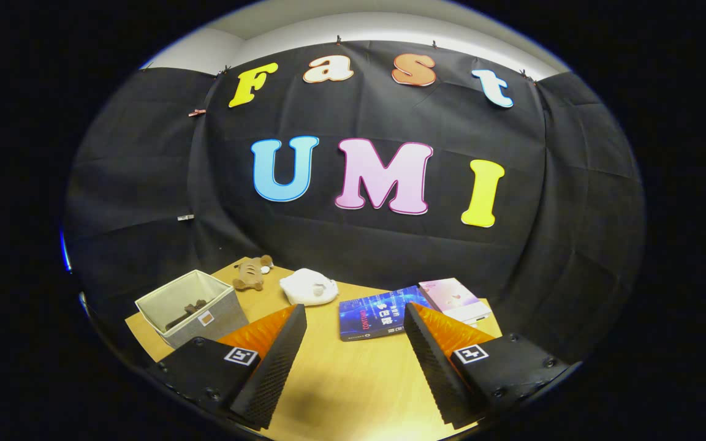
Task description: Open the storage box then place both shoes into the box .Put the left shoe in first, then the right shoe, with the right side of both shoes facing outward in a uniform manner.
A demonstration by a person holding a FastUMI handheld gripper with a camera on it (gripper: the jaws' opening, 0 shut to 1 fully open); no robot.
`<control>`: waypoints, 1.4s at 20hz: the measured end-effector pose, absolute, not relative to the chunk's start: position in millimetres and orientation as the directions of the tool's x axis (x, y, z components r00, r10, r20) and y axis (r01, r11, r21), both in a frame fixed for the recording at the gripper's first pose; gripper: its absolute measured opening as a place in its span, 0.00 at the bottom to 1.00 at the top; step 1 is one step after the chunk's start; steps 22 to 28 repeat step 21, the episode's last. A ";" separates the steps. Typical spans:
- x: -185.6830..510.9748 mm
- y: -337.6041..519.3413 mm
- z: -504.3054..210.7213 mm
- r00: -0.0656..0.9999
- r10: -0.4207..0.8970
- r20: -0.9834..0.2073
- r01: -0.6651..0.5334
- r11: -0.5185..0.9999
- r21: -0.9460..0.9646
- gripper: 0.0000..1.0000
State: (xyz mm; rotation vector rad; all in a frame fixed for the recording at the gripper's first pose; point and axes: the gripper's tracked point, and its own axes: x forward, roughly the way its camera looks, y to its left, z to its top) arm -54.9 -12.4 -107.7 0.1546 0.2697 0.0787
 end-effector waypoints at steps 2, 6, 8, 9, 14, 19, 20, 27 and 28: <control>-62.3 -24.3 -111.7 0.960 0.090 -0.264 -0.046 0.985 0.168 0.99; -67.5 -45.1 -116.4 0.960 0.062 -0.273 -0.009 0.982 0.190 0.99; -68.0 -51.2 -116.7 0.960 0.057 -0.273 -0.004 0.982 0.191 0.99; -67.8 -54.1 -117.0 0.961 0.054 -0.273 -0.002 0.982 0.186 0.99; -67.8 -58.9 -114.2 0.963 0.043 -0.266 0.005 0.984 0.180 0.99; -67.2 -61.7 -117.0 0.961 0.039 -0.274 0.015 0.981 0.192 0.99; -67.1 -62.7 -117.6 0.961 0.037 -0.276 0.017 0.981 0.191 0.99; -67.2 -63.5 -118.2 0.960 0.036 -0.278 0.019 0.981 0.191 0.99; -67.2 -63.5 -118.2 0.960 0.036 -0.278 0.019 0.981 0.191 0.99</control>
